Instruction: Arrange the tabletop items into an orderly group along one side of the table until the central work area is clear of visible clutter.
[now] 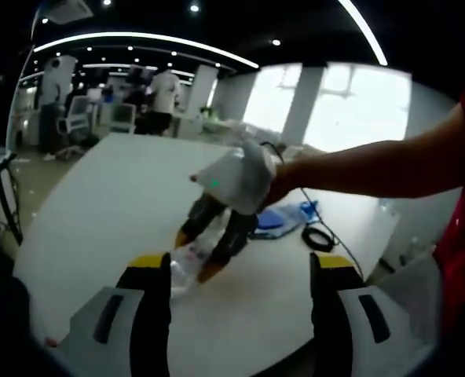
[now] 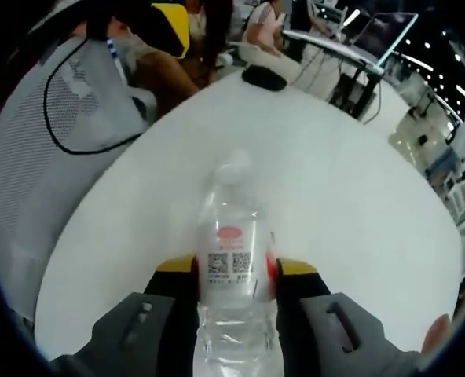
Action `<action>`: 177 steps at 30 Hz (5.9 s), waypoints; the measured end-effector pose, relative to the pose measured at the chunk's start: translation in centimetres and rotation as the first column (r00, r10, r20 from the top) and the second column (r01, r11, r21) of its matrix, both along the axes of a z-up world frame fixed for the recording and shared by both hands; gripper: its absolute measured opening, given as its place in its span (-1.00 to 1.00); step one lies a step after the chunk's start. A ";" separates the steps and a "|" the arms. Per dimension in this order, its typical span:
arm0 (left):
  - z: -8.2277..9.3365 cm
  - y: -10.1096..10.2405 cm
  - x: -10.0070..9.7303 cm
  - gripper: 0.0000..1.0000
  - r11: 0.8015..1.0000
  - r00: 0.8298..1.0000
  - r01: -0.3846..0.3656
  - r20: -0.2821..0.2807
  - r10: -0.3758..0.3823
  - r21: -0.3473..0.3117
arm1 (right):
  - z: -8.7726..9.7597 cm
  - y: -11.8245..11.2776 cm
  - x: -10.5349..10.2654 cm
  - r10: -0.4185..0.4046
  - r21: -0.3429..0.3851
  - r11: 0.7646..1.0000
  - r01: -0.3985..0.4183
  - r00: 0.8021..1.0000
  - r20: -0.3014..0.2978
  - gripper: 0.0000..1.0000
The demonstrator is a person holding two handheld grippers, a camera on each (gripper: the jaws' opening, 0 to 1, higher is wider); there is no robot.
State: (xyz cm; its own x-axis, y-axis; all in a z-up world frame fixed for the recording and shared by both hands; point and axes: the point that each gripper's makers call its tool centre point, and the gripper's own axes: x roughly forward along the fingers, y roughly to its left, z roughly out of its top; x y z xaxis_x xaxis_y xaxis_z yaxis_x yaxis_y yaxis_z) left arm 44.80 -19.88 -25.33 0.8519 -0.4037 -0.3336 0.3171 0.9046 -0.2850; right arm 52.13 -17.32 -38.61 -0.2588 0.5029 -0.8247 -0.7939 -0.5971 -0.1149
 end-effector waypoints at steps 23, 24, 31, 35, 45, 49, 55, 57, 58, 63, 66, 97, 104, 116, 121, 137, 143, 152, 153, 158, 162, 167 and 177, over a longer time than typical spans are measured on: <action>0.2 0.2 0.2 0.35 0.999 1.000 -0.013 -0.003 0.012 -0.047 | 4.0 0.4 0.7 -0.203 0.200 0.952 0.232 0.967 -0.157 -0.28; 0.2 0.1 0.2 0.35 0.999 1.000 -0.013 -0.002 0.013 -0.049 | 4.1 0.3 0.8 -0.212 0.210 0.947 0.244 0.964 -0.161 -0.28; 0.3 0.2 0.5 0.35 0.998 1.000 -0.016 0.002 0.016 -0.062 | 5.2 0.1 1.2 -0.256 0.248 0.919 0.305 0.944 -0.209 -0.28; 0.3 0.4 0.7 0.35 0.997 1.000 -0.020 0.003 0.021 -0.074 | 5.8 -0.1 1.1 -0.268 0.265 0.908 0.325 0.936 -0.229 -0.28; 2.9 2.4 1.7 0.35 0.991 0.995 -0.052 0.078 0.062 -0.124 | 8.8 0.0 0.5 -0.284 0.326 0.860 0.393 0.899 -0.333 -0.28; 3.9 2.9 2.1 0.36 0.992 0.993 -0.045 0.107 0.058 -0.119 | 10.5 0.1 0.2 -0.277 0.355 0.838 0.414 0.884 -0.376 -0.28; 5.4 3.0 2.6 0.36 0.987 0.988 -0.026 0.148 0.049 -0.157 | 13.3 0.2 -0.8 -0.249 0.398 0.810 0.430 0.867 -0.431 -0.28; 6.1 2.9 2.7 0.36 0.986 0.985 -0.012 0.169 0.041 -0.166 | 14.2 0.1 -1.2 -0.236 0.408 0.801 0.438 0.857 -0.459 -0.28; 6.6 2.9 2.7 0.36 0.985 0.982 -0.008 0.184 0.039 -0.171 | 14.6 0.1 -1.4 -0.230 0.413 0.796 0.443 0.852 -0.470 -0.28; 9.8 2.6 2.9 0.35 0.984 0.960 0.045 0.279 0.006 -0.175 | 17.1 -0.1 -2.7 -0.185 0.442 0.768 0.463 0.821 -0.540 -0.28; 11.3 2.4 3.0 0.33 0.984 0.947 0.079 0.319 -0.023 -0.162 | 19.1 -0.3 -3.4 -0.148 0.462 0.742 0.485 0.791 -0.593 -0.28; 18.7 -2.7 1.9 -0.17 0.845 0.805 0.512 0.428 -0.410 -0.155 | 27.3 -2.2 -8.5 0.087 0.572 0.661 0.486 0.707 -0.701 -0.27; 18.7 -3.0 2.4 -0.19 0.832 0.785 0.543 0.419 -0.457 -0.110 | 27.3 -2.1 -8.0 0.081 0.580 0.651 0.490 0.715 -0.695 -0.26; 16.4 -2.9 4.3 -0.20 0.804 0.762 0.594 0.317 -0.565 0.006 | 24.7 -0.8 -6.2 -0.038 0.535 0.725 0.434 0.801 -0.598 -0.24; 14.7 -2.8 5.1 -0.20 0.786 0.749 0.612 0.257 -0.611 0.085 | 22.8 -0.5 -5.1 -0.102 0.499 0.768 0.401 0.846 -0.523 -0.23; 9.6 -0.5 11.0 -0.19 0.754 0.739 0.628 0.155 -0.656 0.194 | 17.3 2.5 1.4 -0.209 0.447 0.817 0.363 0.910 -0.357 -0.23; 7.6 -0.2 12.8 -0.19 0.732 0.716 0.654 0.157 -0.680 0.191 | 15.3 2.6 3.6 -0.235 0.439 0.819 0.371 0.913 -0.334 -0.23; 4.8 -0.1 15.9 -0.20 0.711 0.694 0.674 0.160 -0.702 0.198 | 12.2 3.0 7.0 -0.267 0.445 0.811 0.380 0.917 -0.297 -0.23; 4.0 -0.1 16.4 -0.20 0.705 0.690 0.679 0.148 -0.708 0.205 | 11.5 3.1 7.5 -0.275 0.442 0.812 0.380 0.918 -0.284 -0.23; 1.9 0.1 17.7 -0.20 0.689 0.684 0.693 0.110 -0.721 0.214 | 9.4 3.4 9.0 -0.299 0.422 0.819 0.388 0.917 -0.263 -0.22; 0.6 0.2 18.4 -0.20 0.682 0.680 0.700 0.097 -0.727 0.211 | 8.0 3.5 9.8 -0.319 0.408 0.823 0.394 0.916 -0.243 -0.22; -0.3 0.1 18.9 -0.20 0.674 0.673 0.708 0.087 -0.734 0.211 | 7.0 3.3 10.5 -0.335 0.393 0.830 0.396 0.917 -0.218 -0.22; -1.6 -0.1 19.7 -0.20 0.664 0.664 0.723 0.073 -0.744 0.192 | 5.5 2.8 11.4 -0.373 0.349 0.839 0.418 0.908 -0.189 -0.22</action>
State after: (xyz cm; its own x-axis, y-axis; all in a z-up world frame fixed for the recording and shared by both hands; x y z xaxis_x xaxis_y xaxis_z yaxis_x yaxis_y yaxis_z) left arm 64.53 -19.99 -26.95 0.3380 -0.8770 -0.3415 0.9189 0.3860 -0.0819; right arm 63.54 -14.48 -33.10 -0.0483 0.8453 -0.5321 -0.9736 -0.1587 -0.1638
